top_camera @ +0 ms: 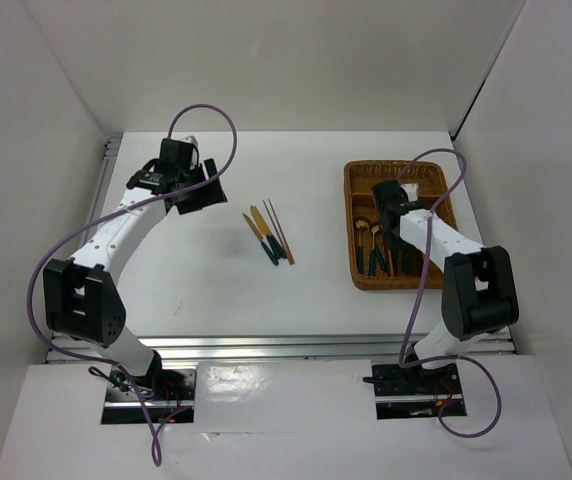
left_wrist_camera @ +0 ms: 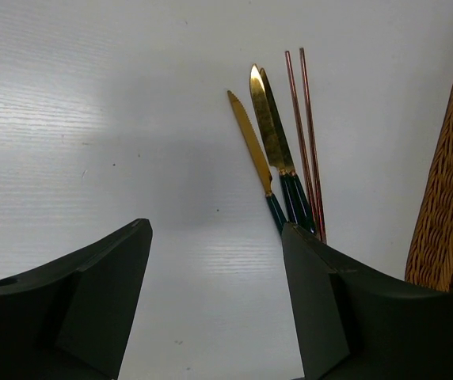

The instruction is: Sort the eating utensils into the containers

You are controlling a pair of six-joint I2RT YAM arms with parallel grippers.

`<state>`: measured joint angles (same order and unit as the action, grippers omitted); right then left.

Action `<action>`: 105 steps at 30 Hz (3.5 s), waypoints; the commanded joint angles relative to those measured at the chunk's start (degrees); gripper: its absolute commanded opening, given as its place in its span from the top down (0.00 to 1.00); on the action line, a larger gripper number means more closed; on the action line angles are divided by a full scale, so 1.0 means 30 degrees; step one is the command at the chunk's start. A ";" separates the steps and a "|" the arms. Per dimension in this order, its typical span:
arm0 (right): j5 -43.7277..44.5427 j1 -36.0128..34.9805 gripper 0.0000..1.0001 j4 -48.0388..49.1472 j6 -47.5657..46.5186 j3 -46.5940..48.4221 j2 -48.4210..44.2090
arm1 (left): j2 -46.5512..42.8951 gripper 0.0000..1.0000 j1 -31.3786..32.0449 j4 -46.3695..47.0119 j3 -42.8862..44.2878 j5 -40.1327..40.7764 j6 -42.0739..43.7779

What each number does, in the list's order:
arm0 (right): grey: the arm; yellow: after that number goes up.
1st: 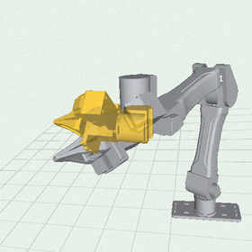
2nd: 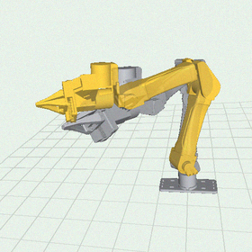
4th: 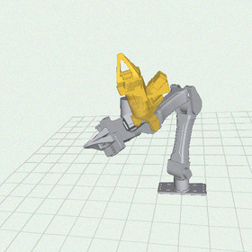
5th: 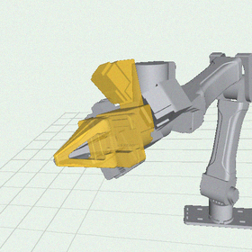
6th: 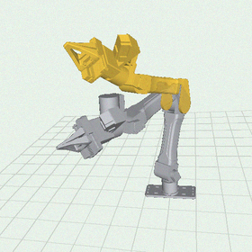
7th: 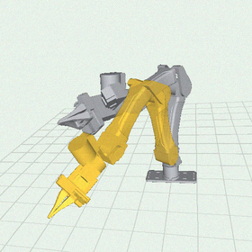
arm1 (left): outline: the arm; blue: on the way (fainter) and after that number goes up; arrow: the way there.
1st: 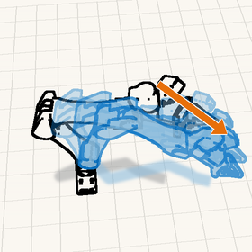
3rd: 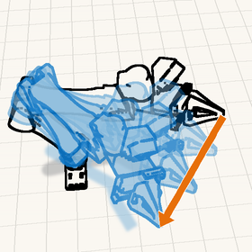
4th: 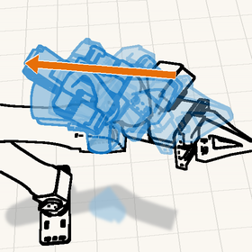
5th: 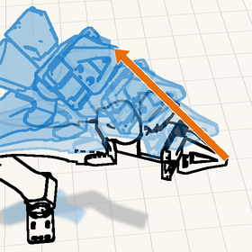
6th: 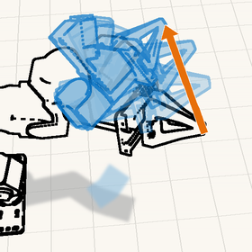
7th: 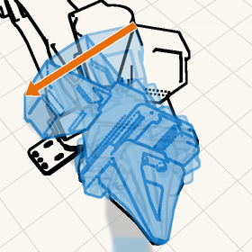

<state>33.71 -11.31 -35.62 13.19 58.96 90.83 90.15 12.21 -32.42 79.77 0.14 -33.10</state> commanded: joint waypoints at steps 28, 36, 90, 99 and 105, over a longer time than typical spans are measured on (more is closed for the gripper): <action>-1.3758 0.0343 0.38 0.7622 0.1345 -0.3188 -0.7190 | 0.6157 0.35 0.4632 0.1668 0.0714 0.1415 -0.4638; -1.4429 0.0343 0.38 0.8529 0.1490 -0.3567 -0.7160 | 0.7829 0.41 0.5247 0.1140 0.1272 0.1798 -0.6570; -1.8853 -0.7038 0.29 1.4213 0.1316 -0.0996 -0.2039 | 0.2646 0.84 0.3724 0.1402 -0.1101 0.2006 -0.7218; -1.8855 -0.8359 0.23 1.4245 0.0701 0.2317 0.1420 | 0.1591 0.84 0.3548 0.2371 -0.1892 0.1037 -0.6808; -1.8416 -0.8945 0.22 1.3835 0.0496 0.3433 0.3091 | 0.1210 0.84 0.3197 0.2371 -0.1892 0.0861 -0.6808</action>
<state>-21.85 -37.19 3.86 16.14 66.70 99.00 96.97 22.41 -27.75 73.84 3.77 -54.24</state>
